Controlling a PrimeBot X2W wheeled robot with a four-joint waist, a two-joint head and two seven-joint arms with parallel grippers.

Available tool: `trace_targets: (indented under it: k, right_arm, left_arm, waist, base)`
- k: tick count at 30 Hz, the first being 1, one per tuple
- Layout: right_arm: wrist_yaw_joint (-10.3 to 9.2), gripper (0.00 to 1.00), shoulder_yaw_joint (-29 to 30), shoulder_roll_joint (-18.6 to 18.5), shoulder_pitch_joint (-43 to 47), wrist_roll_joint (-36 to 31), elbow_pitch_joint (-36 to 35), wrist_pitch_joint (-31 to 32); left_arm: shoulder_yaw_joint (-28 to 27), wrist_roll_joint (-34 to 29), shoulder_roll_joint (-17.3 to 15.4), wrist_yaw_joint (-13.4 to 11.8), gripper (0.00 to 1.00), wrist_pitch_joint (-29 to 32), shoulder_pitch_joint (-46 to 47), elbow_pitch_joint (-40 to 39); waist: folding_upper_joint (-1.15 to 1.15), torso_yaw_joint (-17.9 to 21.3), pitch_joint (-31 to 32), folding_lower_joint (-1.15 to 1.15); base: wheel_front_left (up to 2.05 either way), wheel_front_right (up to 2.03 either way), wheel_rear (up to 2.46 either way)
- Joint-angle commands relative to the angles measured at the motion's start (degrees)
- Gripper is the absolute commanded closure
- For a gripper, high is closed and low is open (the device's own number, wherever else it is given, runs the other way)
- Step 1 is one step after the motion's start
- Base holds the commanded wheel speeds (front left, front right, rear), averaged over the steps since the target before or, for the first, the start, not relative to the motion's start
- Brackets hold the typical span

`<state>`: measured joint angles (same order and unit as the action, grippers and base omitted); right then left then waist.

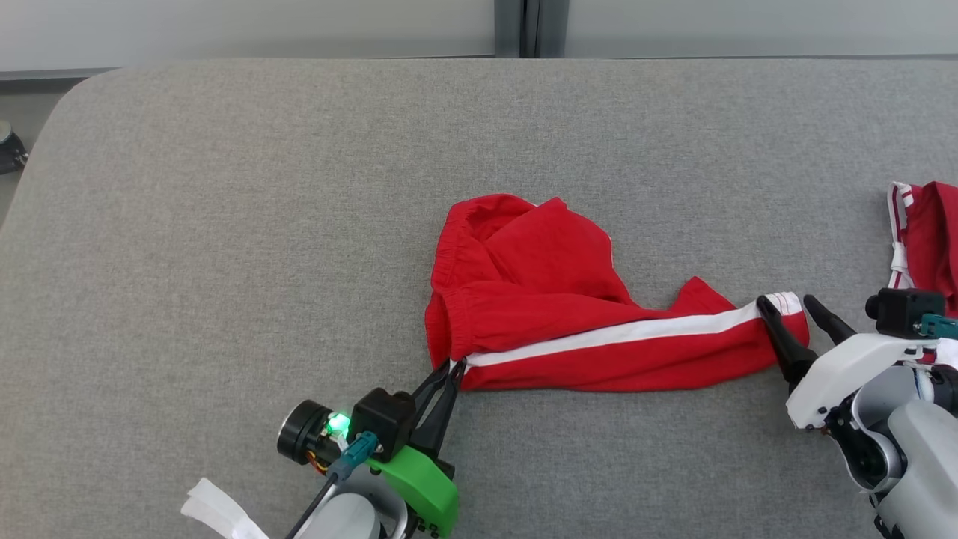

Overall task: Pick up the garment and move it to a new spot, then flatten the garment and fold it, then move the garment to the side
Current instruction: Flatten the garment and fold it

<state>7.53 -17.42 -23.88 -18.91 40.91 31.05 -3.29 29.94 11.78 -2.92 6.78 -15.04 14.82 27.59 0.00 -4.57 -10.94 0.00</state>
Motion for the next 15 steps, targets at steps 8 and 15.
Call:
trace_targets:
  k: [8, 15]
  right_arm:
    - [-0.1, 0.77, -3.24, -2.32, -1.64, 6.12, -0.69, 2.06]
    - [-0.1, 1.0, -5.82, -4.89, -2.06, 7.88, -2.5, -0.42]
  left_arm:
    - [0.06, 0.05, -0.04, -0.18, 1.0, -0.18, 0.98, -0.12]
    - [-0.03, 0.4, -0.03, -0.4, 1.0, -0.18, 1.05, -0.29]
  waist:
    - [0.0, -0.76, -0.48, 0.0]
    - [0.0, -1.05, -0.48, 0.0]
  base:
    - [0.0, 0.0, 0.0]
    - [0.0, 0.0, 0.0]
